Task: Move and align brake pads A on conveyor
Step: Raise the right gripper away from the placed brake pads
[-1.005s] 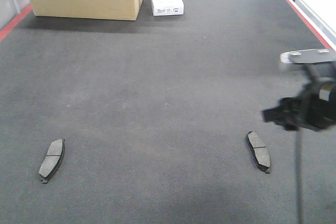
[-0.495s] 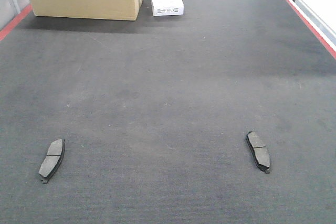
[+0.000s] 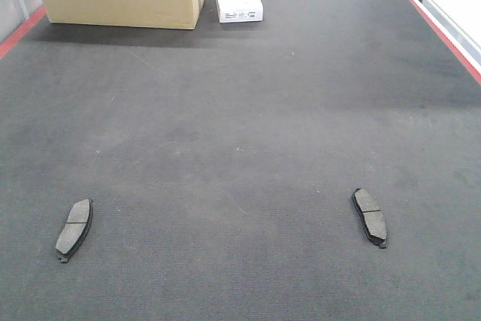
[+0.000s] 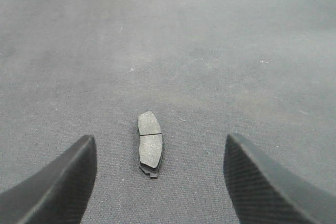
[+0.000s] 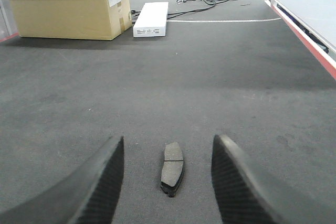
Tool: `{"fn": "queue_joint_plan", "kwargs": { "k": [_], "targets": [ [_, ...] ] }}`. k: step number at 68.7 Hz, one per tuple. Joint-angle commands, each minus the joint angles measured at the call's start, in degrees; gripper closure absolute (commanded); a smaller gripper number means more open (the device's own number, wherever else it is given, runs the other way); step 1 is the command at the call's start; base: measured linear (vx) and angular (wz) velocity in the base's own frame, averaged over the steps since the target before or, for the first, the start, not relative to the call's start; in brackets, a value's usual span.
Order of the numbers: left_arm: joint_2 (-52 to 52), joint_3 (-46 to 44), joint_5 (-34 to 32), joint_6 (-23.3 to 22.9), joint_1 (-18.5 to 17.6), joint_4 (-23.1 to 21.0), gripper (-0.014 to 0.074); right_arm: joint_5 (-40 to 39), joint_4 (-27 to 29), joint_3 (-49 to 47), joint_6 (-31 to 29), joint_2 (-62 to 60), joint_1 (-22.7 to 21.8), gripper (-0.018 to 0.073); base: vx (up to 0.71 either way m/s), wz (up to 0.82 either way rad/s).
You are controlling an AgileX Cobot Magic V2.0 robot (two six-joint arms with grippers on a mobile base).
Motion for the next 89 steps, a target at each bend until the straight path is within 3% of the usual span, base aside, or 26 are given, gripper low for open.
{"fn": "queue_joint_plan", "kwargs": {
  "k": [1, 60, 89],
  "targets": [
    [0.52, -1.55, -4.01, -0.24, -0.40, -0.58, 0.0094, -4.14, -0.72, -1.43, -0.49, 0.90, -0.01, 0.0199, 0.00, 0.00],
    [0.64, -1.55, -4.01, -0.24, -0.40, -0.58, 0.0094, -3.65, -0.72, -1.43, -0.49, 0.90, -0.01, 0.0199, -0.01, 0.01],
    [0.64, -1.55, -4.01, -0.24, -0.40, -0.58, 0.0094, -3.65, -0.72, -1.43, -0.49, 0.90, -0.01, 0.0199, -0.24, -0.06]
  ]
}}
